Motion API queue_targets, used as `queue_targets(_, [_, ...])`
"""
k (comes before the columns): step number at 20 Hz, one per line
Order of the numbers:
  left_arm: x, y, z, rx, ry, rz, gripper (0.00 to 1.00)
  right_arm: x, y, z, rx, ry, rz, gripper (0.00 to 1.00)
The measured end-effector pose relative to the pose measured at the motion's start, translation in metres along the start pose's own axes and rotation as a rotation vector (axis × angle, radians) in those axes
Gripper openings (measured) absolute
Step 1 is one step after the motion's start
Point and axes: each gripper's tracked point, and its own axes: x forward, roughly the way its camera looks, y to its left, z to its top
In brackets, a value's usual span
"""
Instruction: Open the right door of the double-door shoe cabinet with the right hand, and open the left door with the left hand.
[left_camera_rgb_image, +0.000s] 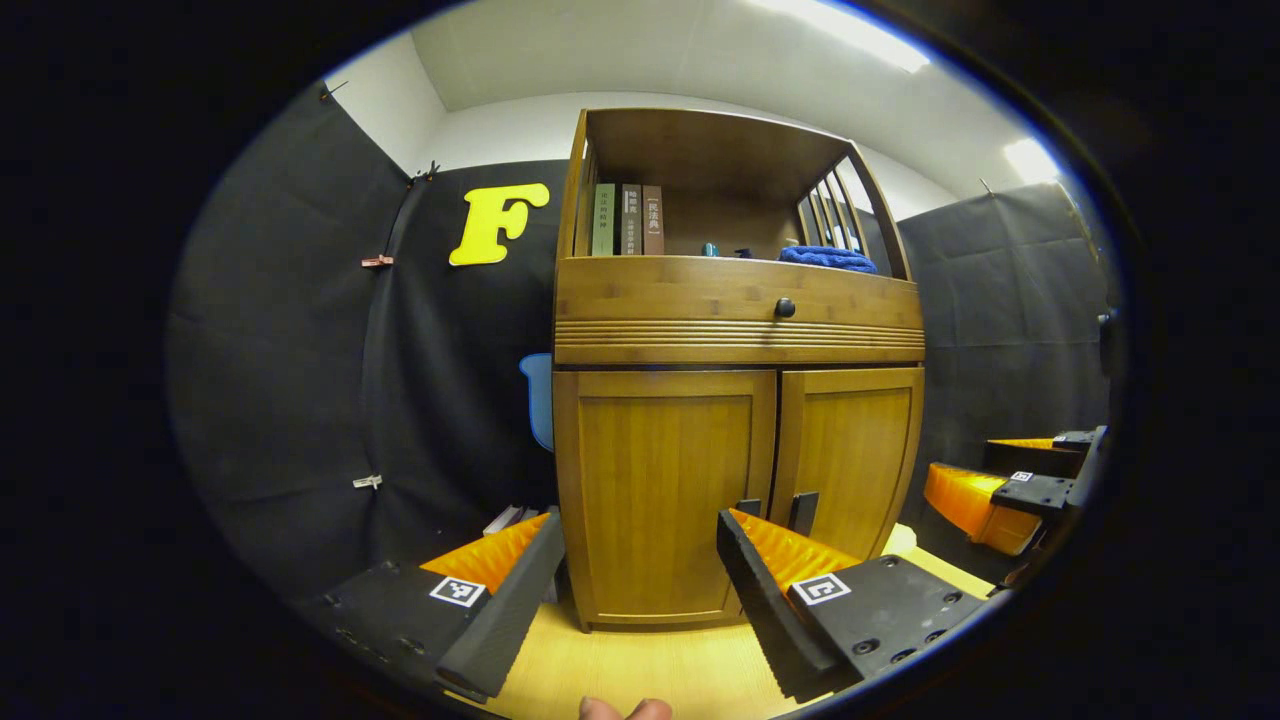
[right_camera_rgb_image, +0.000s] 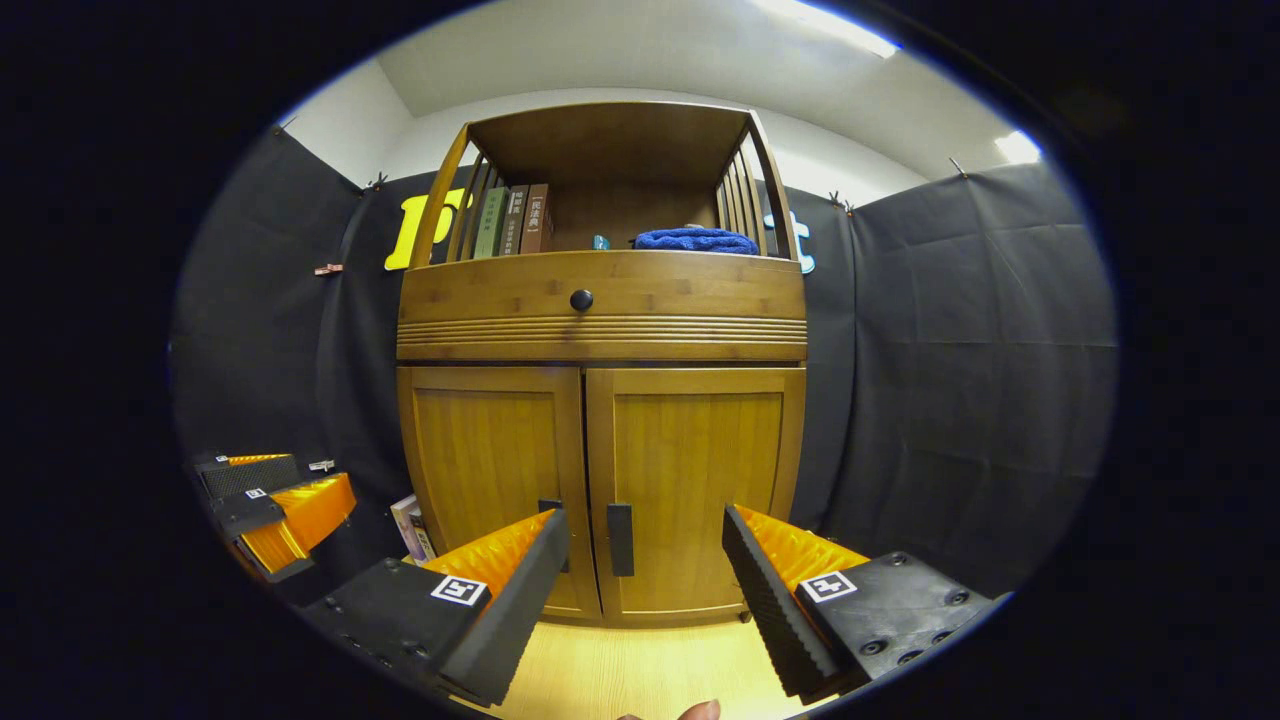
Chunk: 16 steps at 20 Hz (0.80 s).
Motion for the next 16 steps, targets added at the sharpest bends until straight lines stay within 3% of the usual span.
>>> queue_targets(11, [0.000,0.001,0.001,-0.002,-0.007,0.008,0.95,0.009,-0.001,-0.008,-0.016,-0.003,0.012,0.98])
queue_targets(16, [0.001,0.002,-0.001,-0.016,0.000,0.017,0.95,0.054,0.011,-0.024,-0.070,-0.021,0.040,0.98])
